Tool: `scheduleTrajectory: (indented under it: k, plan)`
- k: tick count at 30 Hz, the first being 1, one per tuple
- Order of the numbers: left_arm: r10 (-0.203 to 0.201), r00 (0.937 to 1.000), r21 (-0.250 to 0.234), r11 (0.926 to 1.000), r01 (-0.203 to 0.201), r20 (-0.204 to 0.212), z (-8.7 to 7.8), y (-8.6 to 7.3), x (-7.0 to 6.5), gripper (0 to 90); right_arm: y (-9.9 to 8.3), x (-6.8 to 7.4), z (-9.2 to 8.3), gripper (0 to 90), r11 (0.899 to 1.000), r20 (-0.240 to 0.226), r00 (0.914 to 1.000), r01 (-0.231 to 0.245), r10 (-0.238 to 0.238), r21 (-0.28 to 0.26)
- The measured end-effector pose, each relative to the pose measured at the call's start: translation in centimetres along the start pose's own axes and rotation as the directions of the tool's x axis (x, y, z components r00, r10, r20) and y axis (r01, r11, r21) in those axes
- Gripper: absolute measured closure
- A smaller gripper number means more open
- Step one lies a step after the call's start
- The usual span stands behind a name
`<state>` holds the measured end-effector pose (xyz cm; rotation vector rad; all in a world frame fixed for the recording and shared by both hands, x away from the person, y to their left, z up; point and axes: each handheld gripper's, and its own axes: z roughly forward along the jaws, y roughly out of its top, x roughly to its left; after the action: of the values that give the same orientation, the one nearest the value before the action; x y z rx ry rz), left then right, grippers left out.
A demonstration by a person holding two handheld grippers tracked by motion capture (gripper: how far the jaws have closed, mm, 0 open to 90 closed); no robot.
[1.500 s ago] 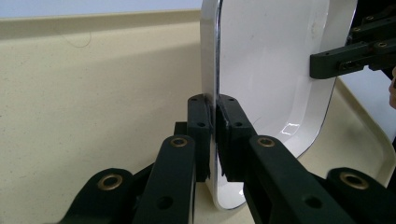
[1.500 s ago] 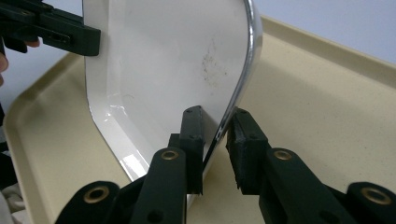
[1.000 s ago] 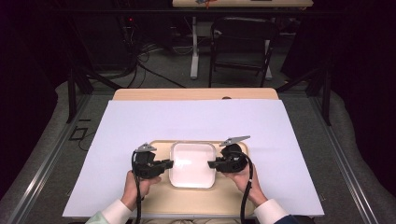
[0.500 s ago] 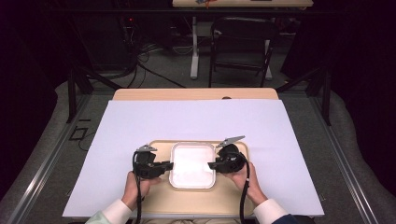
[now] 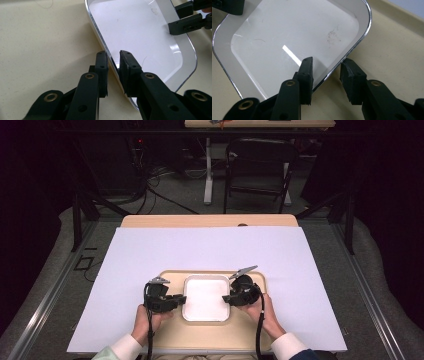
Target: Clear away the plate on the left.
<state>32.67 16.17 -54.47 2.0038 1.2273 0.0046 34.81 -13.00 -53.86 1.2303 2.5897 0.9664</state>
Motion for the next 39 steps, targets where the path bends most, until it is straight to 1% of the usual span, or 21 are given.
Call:
scheduleTrajectory:
  k: [1, 6, 10, 12, 15, 22, 24, 27, 28, 30, 31, 33, 34, 35, 36, 37, 38, 39]
  plan:
    - [0.001, 1.0, 0.006, 1.0, -0.001, 0.001, 0.08, -0.03, 0.06, 76.5, -0.01, 0.05, 0.08, 62.2, 1.0, -0.002, 1.0, -0.002, 0.002, 0.003]
    - [-0.002, 1.0, 0.016, 0.9999, 0.002, -0.002, 0.26, -0.1, 0.12, 75.5, -0.01, 0.22, 0.23, 62.9, 1.0, 0.02, 0.9997, 0.016, -0.017, 0.013]
    - [0.0, 1.0, 0.028, 0.9996, 0.0, 0.005, 0.51, -0.17, 0.06, 73.6, -0.03, 0.21, 0.36, 63.1, 0.999, 0.037, 0.9989, 0.03, -0.031, 0.022]
    - [0.0, 1.0, 0.033, 0.9995, 0.0, 0.006, 0.54, -0.18, 0.03, 73.2, -0.08, 0.25, 0.37, 63.2, 0.999, 0.045, 0.9988, 0.021, -0.022, 0.024]
    - [0.002, 1.0, 0.032, 0.9995, -0.002, 0.009, 0.63, -0.18, 0.04, 73.0, -0.11, 0.29, 0.35, 63.1, 0.999, 0.046, 0.9988, 0.015, -0.016, 0.032]
    - [0.014, 0.9999, 0.025, 0.9996, -0.014, 0.005, 0.82, -0.24, -0.07, 71.9, -0.09, 0.42, 0.28, 62.9, 0.999, 0.057, 0.998, 0.026, -0.028, 0.039]
    - [0.023, 0.9997, 0.034, 0.9992, -0.024, 0.006, 0.87, -0.26, -0.09, 71.4, -0.1, 0.43, 0.27, 62.6, 0.999, 0.06, 0.9976, 0.032, -0.034, 0.04]
    - [0.025, 0.9997, 0.033, 0.9992, -0.025, 0.006, 0.88, -0.26, -0.09, 71.1, -0.1, 0.44, 0.26, 61.9, 0.999, 0.062, 0.9974, 0.033, -0.036, 0.039]
    - [0.019, 0.9998, 0.025, 0.9995, -0.019, 0.008, 0.89, -0.28, -0.1, 71.0, -0.1, 0.44, 0.26, 61.1, 0.999, 0.064, 0.9974, 0.032, -0.035, 0.039]
    - [0.021, 0.9997, 0.02, 0.9996, -0.022, 0.007, 0.85, -0.24, -0.11, 68.1, -0.1, 0.43, 0.28, 56.2, 0.999, 0.069, 0.9971, 0.027, -0.03, 0.041]
    - [0.021, 0.9998, 0.01, 0.9997, -0.021, 0.002, 0.74, -0.18, -0.12, 66.1, -0.11, 0.41, 0.28, 55.1, 0.999, 0.071, 0.9971, 0.026, -0.029, 0.041]
    - [0.021, 0.9998, 0.011, 0.9997, -0.021, -0.005, 0.67, -0.04, -0.13, 57.7, -0.12, 0.43, 0.28, 46.0, 0.999, 0.074, 0.9969, 0.025, -0.028, 0.041]
    - [0.017, 0.9998, 0.0, 0.9999, -0.017, -0.006, 0.6, -0.01, -0.13, 55.7, -0.11, 0.48, 0.25, 42.5, 0.999, 0.083, 0.9962, 0.021, -0.024, 0.04]
    - [0.02, 0.9997, 0.001, 0.9998, -0.02, -0.016, 0.48, 0.06, -0.09, 52.6, -0.11, 0.51, 0.19, 39.2, 0.999, 0.088, 0.9957, 0.026, -0.029, 0.037]
    - [0.016, 0.9997, -0.001, 0.9999, -0.016, -0.017, 0.41, 0.12, -0.06, 47.7, -0.08, 0.53, 0.09, 33.2, 0.999, 0.092, 0.9951, 0.033, -0.035, 0.026]
    - [0.014, 0.9997, -0.009, 0.9999, -0.014, -0.02, 0.21, 0.18, 0.01, 45.1, -0.06, 0.6, -0.08, 28.6, 0.999, 0.101, 0.9942, 0.035, -0.036, 0.018]
    - [0.02, 0.9995, -0.008, 0.9998, -0.02, -0.025, 0.1, 0.24, 0.05, 43.4, -0.05, 0.7, -0.3, 24.9, 0.999, 0.101, 0.9942, 0.038, -0.038, 0.002]
    - [0.024, 0.9994, -0.017, 0.9996, -0.024, -0.025, -0.1, 0.32, 0.04, 40.2, -0.03, 0.76, -0.47, 21.9, 0.999, 0.104, 0.9938, 0.043, -0.041, -0.01]
